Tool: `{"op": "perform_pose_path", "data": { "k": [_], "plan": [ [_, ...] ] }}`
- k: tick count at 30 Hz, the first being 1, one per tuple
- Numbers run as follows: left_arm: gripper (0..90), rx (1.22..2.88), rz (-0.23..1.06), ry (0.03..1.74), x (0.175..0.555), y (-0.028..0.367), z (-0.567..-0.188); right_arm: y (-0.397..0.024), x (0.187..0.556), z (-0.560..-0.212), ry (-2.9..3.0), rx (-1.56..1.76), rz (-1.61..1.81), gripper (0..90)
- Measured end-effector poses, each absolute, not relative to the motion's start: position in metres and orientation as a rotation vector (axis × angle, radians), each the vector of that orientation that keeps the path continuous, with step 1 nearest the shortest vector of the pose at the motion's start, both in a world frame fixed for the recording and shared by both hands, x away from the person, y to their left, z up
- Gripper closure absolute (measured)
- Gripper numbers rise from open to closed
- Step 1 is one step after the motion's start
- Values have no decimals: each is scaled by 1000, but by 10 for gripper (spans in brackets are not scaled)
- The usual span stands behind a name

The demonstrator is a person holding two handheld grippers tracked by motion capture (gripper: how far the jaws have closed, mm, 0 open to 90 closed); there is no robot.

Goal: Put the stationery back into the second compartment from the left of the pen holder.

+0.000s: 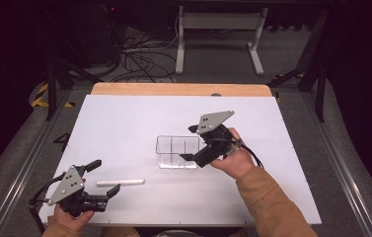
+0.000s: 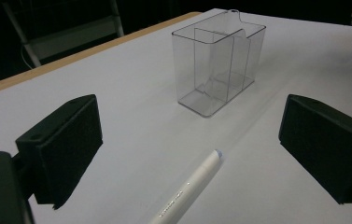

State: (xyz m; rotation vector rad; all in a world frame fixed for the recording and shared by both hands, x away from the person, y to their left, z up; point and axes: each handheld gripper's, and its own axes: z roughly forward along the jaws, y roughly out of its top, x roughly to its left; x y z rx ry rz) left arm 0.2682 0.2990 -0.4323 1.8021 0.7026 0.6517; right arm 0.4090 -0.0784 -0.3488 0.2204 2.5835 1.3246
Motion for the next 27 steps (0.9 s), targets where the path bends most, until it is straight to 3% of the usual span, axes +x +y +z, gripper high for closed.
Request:
{"op": "perform_pose_path", "data": {
  "k": [14,27],
  "plan": [
    [56,1815,649,697,273,299,-429,-106,393,-341,2437,282,1452,11],
    [80,1898,593,687,282,298,-417,-159,359,-371,2320,446,1484,5]
  ]
}}
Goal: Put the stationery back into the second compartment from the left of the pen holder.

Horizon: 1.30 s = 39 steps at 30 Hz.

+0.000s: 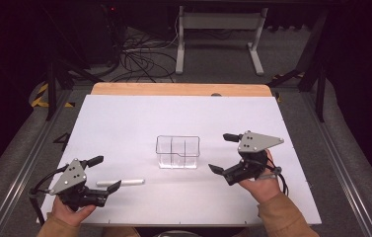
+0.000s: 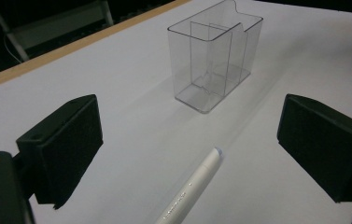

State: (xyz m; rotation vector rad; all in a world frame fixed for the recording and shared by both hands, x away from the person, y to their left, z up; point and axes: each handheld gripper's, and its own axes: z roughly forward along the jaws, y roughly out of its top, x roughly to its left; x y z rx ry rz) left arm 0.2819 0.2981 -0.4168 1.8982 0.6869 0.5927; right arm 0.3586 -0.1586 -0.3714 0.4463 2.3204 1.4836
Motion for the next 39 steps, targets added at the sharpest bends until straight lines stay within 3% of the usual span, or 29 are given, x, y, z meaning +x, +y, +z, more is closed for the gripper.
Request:
{"op": "perform_pose_path", "data": {
  "k": [16,29,39],
  "plan": [
    [106,1987,530,692,299,286,-402,-201,332,-424,2236,668,1591,4],
    [110,2070,541,685,313,273,-392,-216,328,-446,2216,717,1588,0],
    [137,2108,433,704,323,270,-389,-218,330,-451,2219,730,1572,0]
  ]
}}
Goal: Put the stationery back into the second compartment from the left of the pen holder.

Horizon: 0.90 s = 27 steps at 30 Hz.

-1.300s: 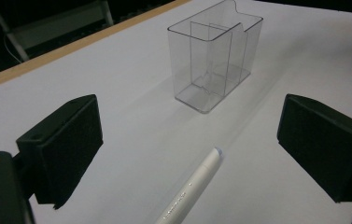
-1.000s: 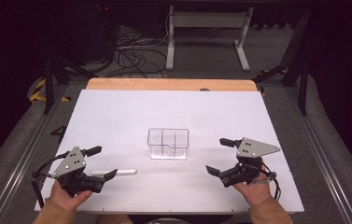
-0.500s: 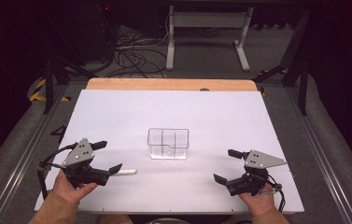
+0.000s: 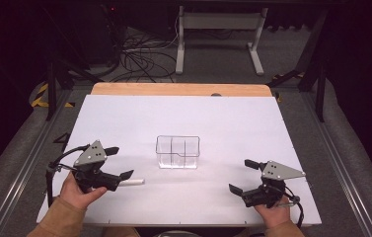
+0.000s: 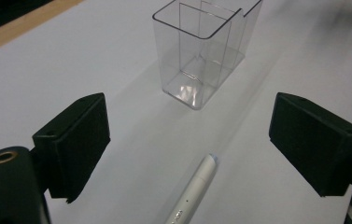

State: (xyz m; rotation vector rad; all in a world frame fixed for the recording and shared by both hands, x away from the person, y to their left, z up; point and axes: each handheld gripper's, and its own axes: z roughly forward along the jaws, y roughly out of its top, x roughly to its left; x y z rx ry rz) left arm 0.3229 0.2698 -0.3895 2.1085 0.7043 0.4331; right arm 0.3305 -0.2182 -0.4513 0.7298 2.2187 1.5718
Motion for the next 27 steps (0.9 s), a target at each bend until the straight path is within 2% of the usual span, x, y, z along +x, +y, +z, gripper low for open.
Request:
{"op": "perform_pose_path", "data": {
  "k": [4,14,20,27],
  "plan": [
    [150,2128,408,708,325,270,-389,-219,331,-452,2221,733,1580,0],
    [171,2209,485,676,326,269,-389,-217,331,-453,2237,732,1576,0],
    [215,2308,520,649,328,267,-392,-217,331,-453,2241,730,1579,0],
    [263,2398,454,657,338,264,-399,-217,332,-454,2251,730,1579,1]
  ]
}}
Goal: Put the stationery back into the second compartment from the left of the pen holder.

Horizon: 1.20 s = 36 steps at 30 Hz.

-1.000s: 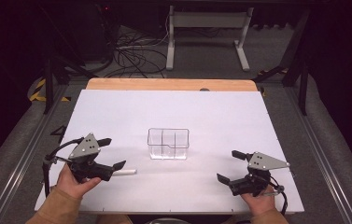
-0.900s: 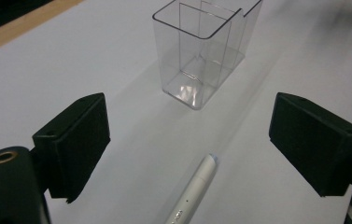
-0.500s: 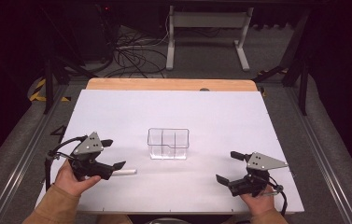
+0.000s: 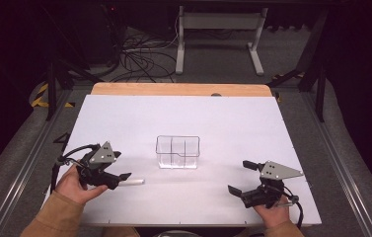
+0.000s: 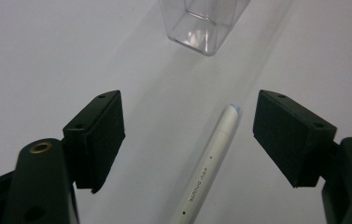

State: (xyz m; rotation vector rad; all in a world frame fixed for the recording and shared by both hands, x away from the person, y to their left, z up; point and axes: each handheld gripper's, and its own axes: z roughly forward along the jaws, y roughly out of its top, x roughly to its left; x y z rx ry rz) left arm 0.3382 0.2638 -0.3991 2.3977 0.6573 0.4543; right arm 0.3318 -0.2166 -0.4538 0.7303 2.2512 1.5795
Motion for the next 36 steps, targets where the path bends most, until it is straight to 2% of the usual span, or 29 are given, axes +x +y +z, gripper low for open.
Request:
{"op": "perform_pose_path", "data": {
  "k": [18,36],
  "plan": [
    [335,2637,367,621,349,249,-414,-216,332,-455,2267,731,1572,2],
    [509,2795,301,555,353,238,-425,-215,333,-455,2281,728,1571,2]
  ]
}}
